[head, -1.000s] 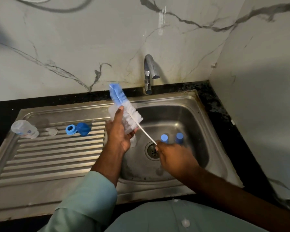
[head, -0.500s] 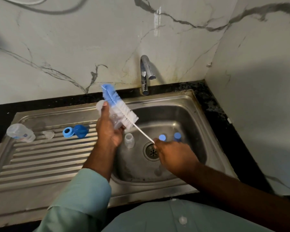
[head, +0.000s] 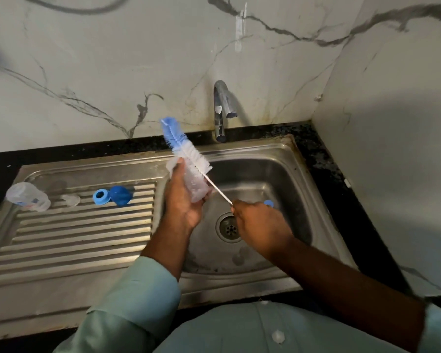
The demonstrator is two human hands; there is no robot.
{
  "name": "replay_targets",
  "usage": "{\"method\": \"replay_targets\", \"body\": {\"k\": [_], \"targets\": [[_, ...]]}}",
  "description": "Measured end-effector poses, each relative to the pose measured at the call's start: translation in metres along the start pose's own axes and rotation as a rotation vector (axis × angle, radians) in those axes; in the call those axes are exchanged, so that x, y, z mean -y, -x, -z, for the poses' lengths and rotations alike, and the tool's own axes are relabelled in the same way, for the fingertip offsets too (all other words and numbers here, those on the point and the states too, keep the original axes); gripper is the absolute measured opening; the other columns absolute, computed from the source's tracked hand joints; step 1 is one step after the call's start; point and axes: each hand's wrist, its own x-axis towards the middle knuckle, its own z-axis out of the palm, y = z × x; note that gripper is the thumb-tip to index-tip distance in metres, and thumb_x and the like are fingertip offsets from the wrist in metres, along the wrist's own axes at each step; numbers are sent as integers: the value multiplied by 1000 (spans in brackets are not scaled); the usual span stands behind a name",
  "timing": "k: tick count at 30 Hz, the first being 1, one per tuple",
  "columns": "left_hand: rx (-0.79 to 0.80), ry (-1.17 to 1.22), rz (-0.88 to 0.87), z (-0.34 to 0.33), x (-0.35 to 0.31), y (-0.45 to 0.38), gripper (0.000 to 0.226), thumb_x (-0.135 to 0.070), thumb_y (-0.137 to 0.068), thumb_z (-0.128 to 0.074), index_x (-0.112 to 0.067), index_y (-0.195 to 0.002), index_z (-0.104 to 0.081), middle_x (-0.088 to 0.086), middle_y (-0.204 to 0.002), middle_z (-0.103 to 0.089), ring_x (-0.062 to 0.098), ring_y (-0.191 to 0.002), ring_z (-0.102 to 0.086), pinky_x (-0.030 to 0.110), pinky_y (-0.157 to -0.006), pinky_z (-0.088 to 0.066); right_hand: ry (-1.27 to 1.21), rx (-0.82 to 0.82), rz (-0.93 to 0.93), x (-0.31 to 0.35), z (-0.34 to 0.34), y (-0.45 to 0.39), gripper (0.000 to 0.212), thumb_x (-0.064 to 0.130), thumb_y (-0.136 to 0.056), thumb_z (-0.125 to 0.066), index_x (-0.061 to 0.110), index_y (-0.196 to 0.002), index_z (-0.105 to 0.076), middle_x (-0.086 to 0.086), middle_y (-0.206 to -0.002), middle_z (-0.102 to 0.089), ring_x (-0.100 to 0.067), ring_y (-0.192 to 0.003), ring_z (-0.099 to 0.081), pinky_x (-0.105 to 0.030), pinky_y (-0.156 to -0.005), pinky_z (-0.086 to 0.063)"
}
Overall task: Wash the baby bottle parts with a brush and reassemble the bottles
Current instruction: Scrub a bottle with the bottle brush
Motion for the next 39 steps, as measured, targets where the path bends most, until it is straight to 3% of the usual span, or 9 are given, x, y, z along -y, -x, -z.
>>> {"method": "replay_targets", "body": {"k": [4,8,14,16,20,25,28,31,39], "targets": [[152,176,49,13,-15,-8,66,-56,-84,-58,-17,-137,-53,15,-129,-61,30,-118,-59,51,-91,-54,-6,80,57,-15,-3,24,27,30,-102,-30,23,-125,-43,-6,-102,-65,-30,-93,-63,-32,-68,-41],[218,105,118,-7,4,4,62,-50,-86,-55,-17,-139,-52,16,-127,-61,32,-115,-58,56,-94,-50,-126,-34,-15,-19,-5,5,24,29,-101,-32,22,-115,-50,-6,-87,-61,-29,-93,-60,-31,-66,-40],[60,199,83,-18,8,-5,64,-55,-90,-47,-13,-139,-51,17,-119,-62,31,-110,-60,50,-99,-48,-143,-77,40,-41,-18,56,47,47,-92,-12,25,-111,-48,-5,-92,-68,-33,-87,-65,-37,-71,-50],[105,128,115,-33,33,4,60,-51,-91,-47,-13,-137,-52,17,-123,-62,33,-115,-59,52,-101,-46,-217,-86,-75,-52,-22,37,42,43,-97,-22,26,-118,-54,-5,-101,-68,-32,-95,-64,-37,-77,-49],[97,178,100,-57,44,-6,67,-54,-88,-48,-13,-141,-48,12,-110,-62,27,-102,-60,43,-85,-52,-327,-214,1,-84,-30,53,42,50,-90,-25,26,-104,-57,-8,-80,-69,-34,-74,-65,-39,-62,-52],[143,12,147,-72,68,-28,66,-59,-87,-52,-13,-134,-52,16,-121,-64,30,-108,-64,43,-87,-54,-416,-213,-222,-162,-44,76,25,45,-89,-45,31,-103,-60,-7,-69,-67,-29,-65,-66,-34,-57,-51],[148,-171,216,-97,98,-23,40,-55,-94,-52,-16,-93,-58,7,-77,-57,20,-63,-59,33,-64,-47,-439,-281,-418,-198,-51,59,18,27,-93,-55,15,-84,-65,-8,-68,-63,-30,-66,-63,-28,-58,-41],[219,-354,273,-123,126,-18,36,-49,-97,-53,-21,-74,-50,-1,-60,-47,13,-44,-49,20,-44,-43,-336,-292,-536,-223,-58,46,26,30,-95,-50,10,-88,-64,-11,-86,-68,-34,-81,-64,-32,-65,-43],[224,-483,281,-167,164,-13,11,-13,-91,-59,-17,-99,-52,5,-74,-55,18,-55,-56,22,-47,-41,-71,-224,-601,-264,-67,17,21,24,-94,-53,8,-99,-66,-18,-104,-59,-39,-93,-58,-39,-73,-44]]}}
